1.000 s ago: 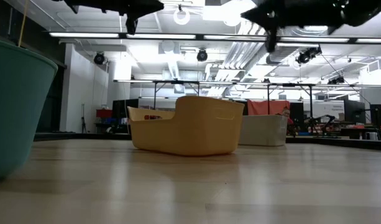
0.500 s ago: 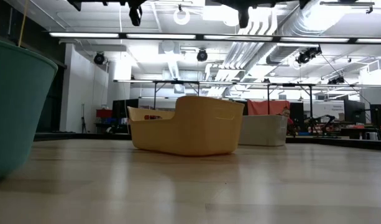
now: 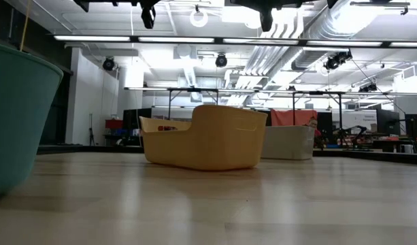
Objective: Sort Halloween decoration
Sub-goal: Put the white bone toy into the yellow bin, then return to Home Position
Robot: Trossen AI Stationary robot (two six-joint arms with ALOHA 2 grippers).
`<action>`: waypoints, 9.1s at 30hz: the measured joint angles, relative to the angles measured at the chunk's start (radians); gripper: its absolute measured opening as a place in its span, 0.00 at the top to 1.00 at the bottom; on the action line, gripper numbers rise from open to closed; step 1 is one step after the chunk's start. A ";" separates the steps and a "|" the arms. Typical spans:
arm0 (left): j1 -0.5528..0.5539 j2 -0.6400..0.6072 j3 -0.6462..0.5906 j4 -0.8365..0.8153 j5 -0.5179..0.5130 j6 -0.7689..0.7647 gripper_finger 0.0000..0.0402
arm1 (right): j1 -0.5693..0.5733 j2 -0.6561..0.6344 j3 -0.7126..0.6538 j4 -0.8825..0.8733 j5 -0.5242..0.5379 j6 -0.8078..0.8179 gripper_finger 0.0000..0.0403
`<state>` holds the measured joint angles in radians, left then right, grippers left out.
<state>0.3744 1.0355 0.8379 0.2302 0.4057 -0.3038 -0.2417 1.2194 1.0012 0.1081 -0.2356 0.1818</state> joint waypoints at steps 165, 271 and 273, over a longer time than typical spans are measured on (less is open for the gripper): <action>-0.302 -0.518 -0.825 0.605 -0.425 -0.125 1.00 | -0.046 0.035 0.033 -0.020 0.021 0.135 1.00; -0.338 -1.032 -0.824 -0.225 -0.418 -0.007 1.00 | 0.152 -0.873 -0.991 0.050 0.128 0.081 1.00; -0.338 -1.032 -0.824 -0.225 -0.418 -0.007 1.00 | 0.152 -0.873 -0.991 0.012 0.128 0.061 1.00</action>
<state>0.0368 0.0036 0.0139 0.0055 -0.0126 -0.3107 -0.0895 0.3462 0.0101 0.1198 -0.1071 0.2424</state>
